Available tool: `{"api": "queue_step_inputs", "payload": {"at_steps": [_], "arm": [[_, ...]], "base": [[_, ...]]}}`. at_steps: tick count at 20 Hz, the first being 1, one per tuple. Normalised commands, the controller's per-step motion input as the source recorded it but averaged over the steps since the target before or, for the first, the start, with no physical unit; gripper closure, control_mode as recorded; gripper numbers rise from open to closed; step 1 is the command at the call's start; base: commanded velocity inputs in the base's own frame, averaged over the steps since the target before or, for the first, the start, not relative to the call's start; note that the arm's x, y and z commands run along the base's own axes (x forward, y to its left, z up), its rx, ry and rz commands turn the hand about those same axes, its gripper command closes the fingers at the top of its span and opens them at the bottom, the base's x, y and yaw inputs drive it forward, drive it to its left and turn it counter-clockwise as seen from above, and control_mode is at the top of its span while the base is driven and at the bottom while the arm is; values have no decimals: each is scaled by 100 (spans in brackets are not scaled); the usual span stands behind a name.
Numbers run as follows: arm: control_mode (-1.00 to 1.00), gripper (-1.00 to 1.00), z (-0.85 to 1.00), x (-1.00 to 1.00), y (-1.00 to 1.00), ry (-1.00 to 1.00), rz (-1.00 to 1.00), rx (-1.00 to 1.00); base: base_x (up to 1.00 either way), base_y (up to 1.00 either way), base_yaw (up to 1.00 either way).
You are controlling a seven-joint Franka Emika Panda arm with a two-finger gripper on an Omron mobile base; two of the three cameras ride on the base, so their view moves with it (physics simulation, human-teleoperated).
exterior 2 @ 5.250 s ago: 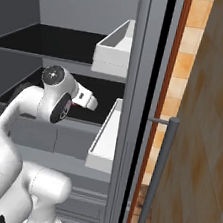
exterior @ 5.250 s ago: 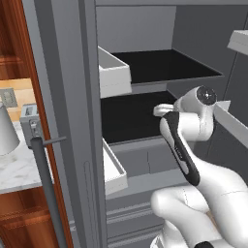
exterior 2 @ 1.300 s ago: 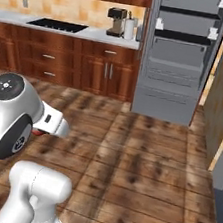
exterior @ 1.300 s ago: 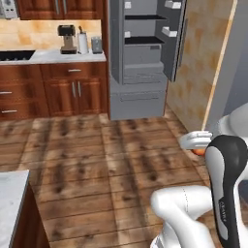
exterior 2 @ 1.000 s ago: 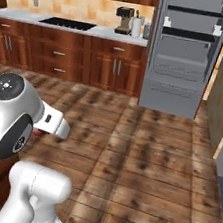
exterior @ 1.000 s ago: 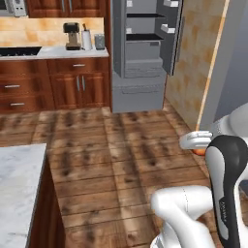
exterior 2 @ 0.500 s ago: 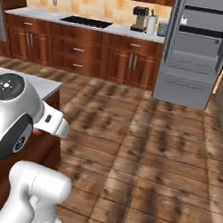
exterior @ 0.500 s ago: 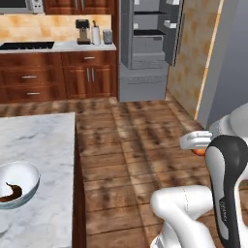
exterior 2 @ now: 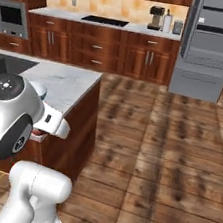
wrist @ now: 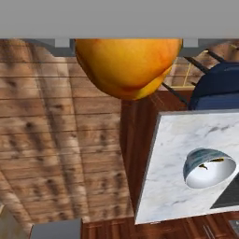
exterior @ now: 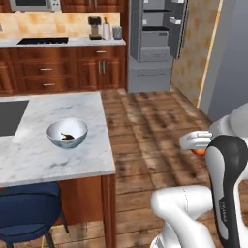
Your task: Retrieve the banana and peach from the fridge and place them into the bowl on the dining table.
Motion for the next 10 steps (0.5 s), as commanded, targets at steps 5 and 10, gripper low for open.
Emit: {"api": "queue_step_inputs", "payload": {"at_steps": [5,10], "arm": [[100,100,0,0,0,0,0,0],[100,100,0,0,0,0,0,0]], "base": [[-57,94,0],[-4,99,0]]}}
